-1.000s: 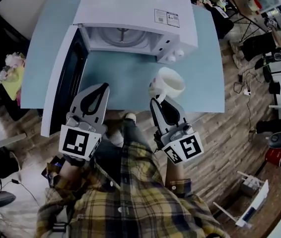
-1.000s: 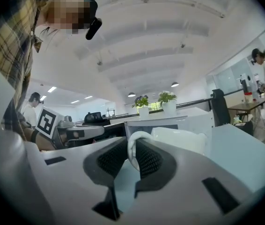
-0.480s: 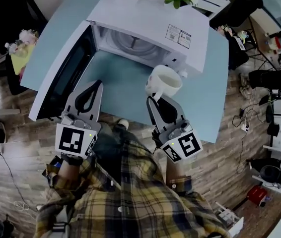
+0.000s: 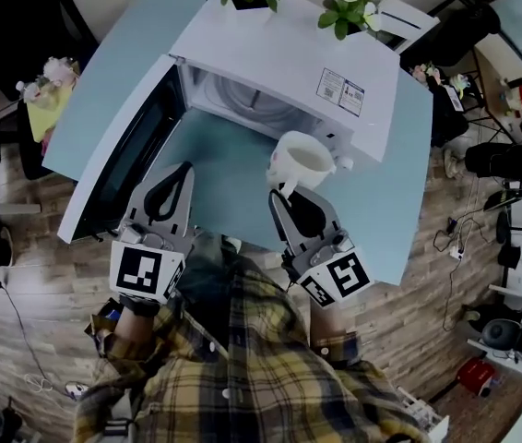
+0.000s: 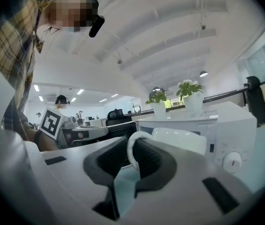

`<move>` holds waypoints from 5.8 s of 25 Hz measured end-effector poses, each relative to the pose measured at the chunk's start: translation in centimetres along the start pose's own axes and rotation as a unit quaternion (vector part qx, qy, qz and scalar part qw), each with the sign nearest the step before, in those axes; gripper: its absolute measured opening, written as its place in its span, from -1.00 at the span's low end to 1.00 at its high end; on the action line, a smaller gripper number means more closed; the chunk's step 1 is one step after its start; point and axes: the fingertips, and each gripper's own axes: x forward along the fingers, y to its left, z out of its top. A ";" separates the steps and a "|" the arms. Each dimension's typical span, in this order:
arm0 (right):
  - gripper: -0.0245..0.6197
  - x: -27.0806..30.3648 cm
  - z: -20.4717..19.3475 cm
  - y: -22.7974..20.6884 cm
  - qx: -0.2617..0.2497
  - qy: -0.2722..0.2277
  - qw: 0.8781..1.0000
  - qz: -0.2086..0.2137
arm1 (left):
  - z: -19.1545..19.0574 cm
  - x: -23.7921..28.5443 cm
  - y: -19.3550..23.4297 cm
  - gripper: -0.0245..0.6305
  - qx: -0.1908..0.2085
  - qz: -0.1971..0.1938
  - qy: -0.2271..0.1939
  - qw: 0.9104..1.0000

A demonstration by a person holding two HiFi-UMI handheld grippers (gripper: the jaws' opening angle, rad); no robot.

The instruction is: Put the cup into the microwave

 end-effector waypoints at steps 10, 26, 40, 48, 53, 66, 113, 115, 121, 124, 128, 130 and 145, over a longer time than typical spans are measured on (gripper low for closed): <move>-0.73 3.2 0.0 -1.2 0.001 0.004 1.000 -0.031 | 0.2 3.4 1.4 -0.95 -0.009 -0.052 -0.010 0.999; -0.73 7.1 -2.7 -0.6 0.007 0.008 0.998 -0.058 | -2.3 4.0 3.3 -0.95 -0.022 -0.098 0.024 0.995; -0.73 9.9 -4.6 -2.2 -0.013 0.022 0.999 -0.030 | -4.2 4.6 3.0 -0.95 -0.017 -0.098 0.044 0.994; -0.73 11.9 -5.6 -3.2 -0.024 0.025 0.999 -0.023 | -5.0 5.2 2.5 -0.95 -0.017 -0.106 0.052 0.993; -0.73 12.6 -6.1 -3.9 -0.029 0.021 0.999 -0.027 | -5.9 5.3 2.4 -0.95 -0.022 -0.112 0.060 0.992; -0.72 14.6 -6.8 -6.4 -0.061 0.010 0.998 -0.033 | -7.0 6.6 1.3 -0.95 -0.027 -0.134 0.068 0.988; -0.74 19.8 -12.5 -11.3 -0.066 0.047 0.990 -0.115 | -8.3 6.3 1.3 -0.95 -0.044 -0.124 0.077 0.988; -0.74 19.8 -12.7 -11.3 -0.070 0.051 0.989 -0.116 | -8.3 6.2 1.4 -0.95 -0.046 -0.124 0.077 0.988; -0.67 19.7 -12.8 -11.2 -0.079 0.052 0.988 -0.120 | -8.3 6.2 1.5 -0.95 -0.046 -0.125 0.076 0.988; -0.63 19.4 -12.8 -11.1 -0.083 0.052 0.988 -0.122 | -8.4 6.0 1.6 -0.95 -0.051 -0.123 0.073 0.988; -0.62 18.9 -12.7 -10.8 -0.090 0.052 0.987 -0.121 | -8.1 5.9 1.7 -0.95 -0.047 -0.124 0.072 0.989; -0.62 18.6 -12.7 -10.7 -0.088 0.054 0.987 -0.123 | -8.0 5.8 1.7 -0.95 -0.046 -0.123 0.071 0.989; -0.62 14.0 -9.6 -9.4 -0.080 0.030 0.987 -0.133 | -6.4 4.7 1.4 -0.95 -0.041 -0.114 0.044 0.992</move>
